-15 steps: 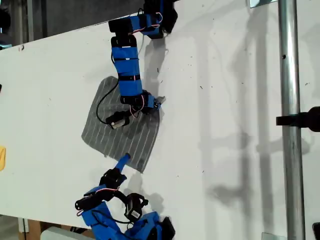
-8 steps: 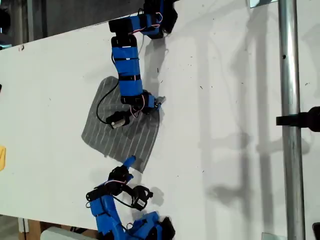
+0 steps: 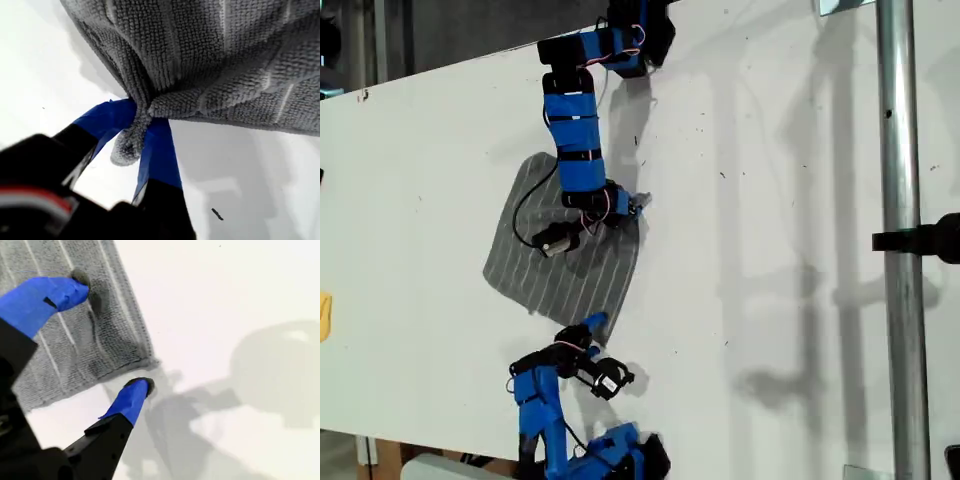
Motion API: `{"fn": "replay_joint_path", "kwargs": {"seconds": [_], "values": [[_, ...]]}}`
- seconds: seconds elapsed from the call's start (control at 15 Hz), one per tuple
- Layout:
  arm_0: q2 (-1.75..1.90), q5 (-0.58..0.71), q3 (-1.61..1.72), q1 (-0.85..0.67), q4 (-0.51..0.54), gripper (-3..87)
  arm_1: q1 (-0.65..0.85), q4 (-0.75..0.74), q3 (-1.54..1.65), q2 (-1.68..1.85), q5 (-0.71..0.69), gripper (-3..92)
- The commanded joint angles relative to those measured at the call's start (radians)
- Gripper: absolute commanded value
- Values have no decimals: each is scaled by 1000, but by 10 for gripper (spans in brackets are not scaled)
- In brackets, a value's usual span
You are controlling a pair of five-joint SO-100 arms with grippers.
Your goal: Grasp corners of a towel and fold twice.
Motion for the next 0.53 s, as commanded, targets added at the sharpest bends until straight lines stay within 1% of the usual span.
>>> {"fn": "replay_joint_path", "kwargs": {"seconds": [0.0, 0.13, 0.2, 0.27, 0.4, 0.47], "values": [[-72, -15, -103, 3, -12, 228, -38, -6, 2, 51, 18, -2], [-84, -17, -123, -14, -12, 154, -43, -3, 3, 52, 21, -2], [-86, -6, -130, -17, -12, 91, -44, -5, 5, 52, 23, -2], [-87, -23, -133, -21, -8, 7, -44, -5, 8, 54, 25, -2], [-87, -17, -138, -12, -3, -26, -48, -8, 11, 57, 26, -2], [-81, -26, -143, 3, 6, -27, -48, -6, 11, 60, 26, -2]]}}
